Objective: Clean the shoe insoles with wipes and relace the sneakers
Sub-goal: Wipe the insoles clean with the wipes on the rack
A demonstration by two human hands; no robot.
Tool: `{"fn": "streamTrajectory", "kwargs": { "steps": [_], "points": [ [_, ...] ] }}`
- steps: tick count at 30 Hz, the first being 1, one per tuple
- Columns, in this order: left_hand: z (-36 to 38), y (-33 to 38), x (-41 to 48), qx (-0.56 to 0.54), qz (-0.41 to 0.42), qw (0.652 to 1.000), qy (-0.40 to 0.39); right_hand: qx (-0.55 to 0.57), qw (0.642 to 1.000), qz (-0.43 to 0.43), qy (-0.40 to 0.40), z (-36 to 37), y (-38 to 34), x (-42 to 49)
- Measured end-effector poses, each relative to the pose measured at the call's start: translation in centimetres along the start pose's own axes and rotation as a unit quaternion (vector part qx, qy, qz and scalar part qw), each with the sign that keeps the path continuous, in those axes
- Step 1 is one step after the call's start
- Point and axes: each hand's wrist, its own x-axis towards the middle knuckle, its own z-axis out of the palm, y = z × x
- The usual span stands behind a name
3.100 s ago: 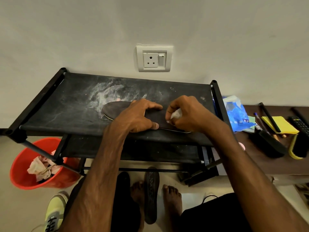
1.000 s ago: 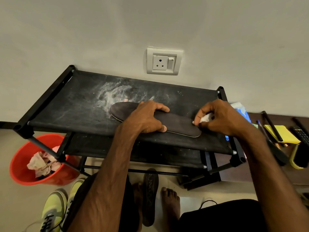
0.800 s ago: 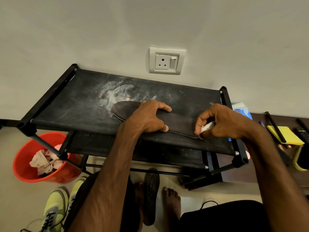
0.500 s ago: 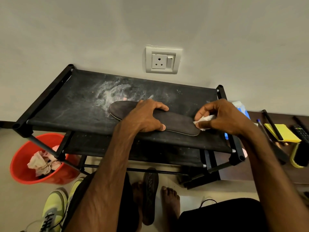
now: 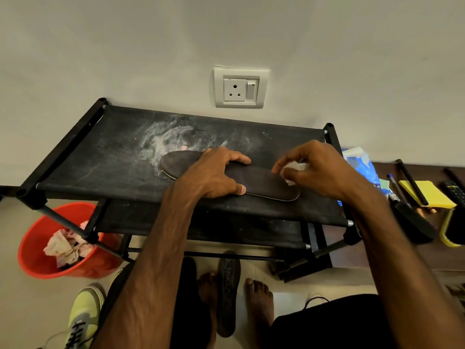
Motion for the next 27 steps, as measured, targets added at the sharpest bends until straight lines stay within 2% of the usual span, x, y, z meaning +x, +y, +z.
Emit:
{"fn": "streamTrajectory", "kwargs": {
  "steps": [5,15,20,27],
  "points": [
    [0.3,-0.4,0.2,0.001,0.009,1.000,0.005,-0.035,0.997,0.071,-0.011,0.2,0.8,0.0],
    [0.6,-0.6,-0.3,0.011,0.044,0.998,0.037,-0.041,0.994,0.091,-0.049,0.1,0.6,0.5],
    [1.1,0.2,-1.2,0.034,0.084,0.991,0.103,-0.039,0.992,0.118,-0.003,0.4,0.4,0.3],
    [3.8,1.9,-3.4,0.041,0.103,0.962,0.248,-0.007,0.983,0.165,0.080,0.7,-1.8,-1.9]
  ]
}}
